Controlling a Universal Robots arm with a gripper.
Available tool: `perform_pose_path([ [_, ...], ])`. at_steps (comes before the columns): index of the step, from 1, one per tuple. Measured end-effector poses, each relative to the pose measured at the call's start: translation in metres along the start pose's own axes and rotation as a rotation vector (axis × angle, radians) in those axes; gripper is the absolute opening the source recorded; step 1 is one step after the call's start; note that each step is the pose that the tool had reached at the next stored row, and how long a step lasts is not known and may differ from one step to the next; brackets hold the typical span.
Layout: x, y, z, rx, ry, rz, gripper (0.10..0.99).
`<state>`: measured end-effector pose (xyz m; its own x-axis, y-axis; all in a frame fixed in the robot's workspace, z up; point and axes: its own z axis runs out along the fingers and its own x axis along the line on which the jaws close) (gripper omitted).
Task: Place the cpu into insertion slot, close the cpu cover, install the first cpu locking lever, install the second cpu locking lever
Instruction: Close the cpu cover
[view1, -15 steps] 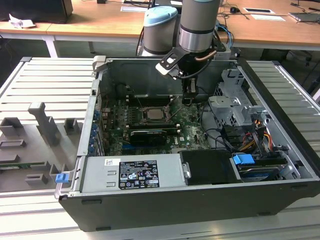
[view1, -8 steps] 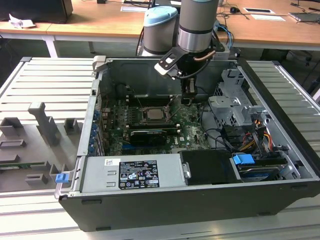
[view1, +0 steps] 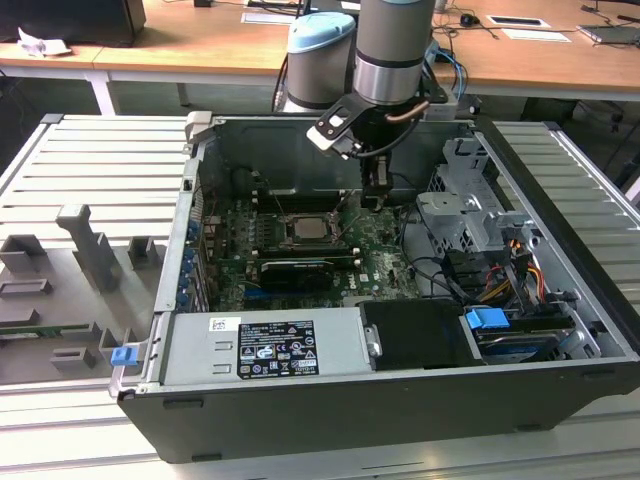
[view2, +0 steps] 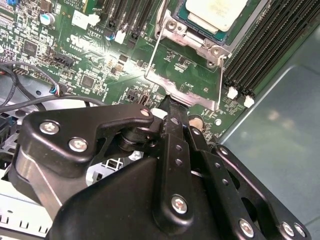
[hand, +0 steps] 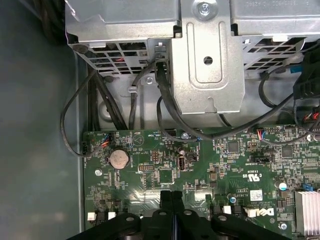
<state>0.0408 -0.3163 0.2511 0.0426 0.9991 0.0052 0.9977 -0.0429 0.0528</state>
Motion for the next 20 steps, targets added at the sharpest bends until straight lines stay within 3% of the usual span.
perform_pose_path([
  [20,-0.0002,-0.0052,-0.0003,0.0,0.0,0.0,0.106],
])
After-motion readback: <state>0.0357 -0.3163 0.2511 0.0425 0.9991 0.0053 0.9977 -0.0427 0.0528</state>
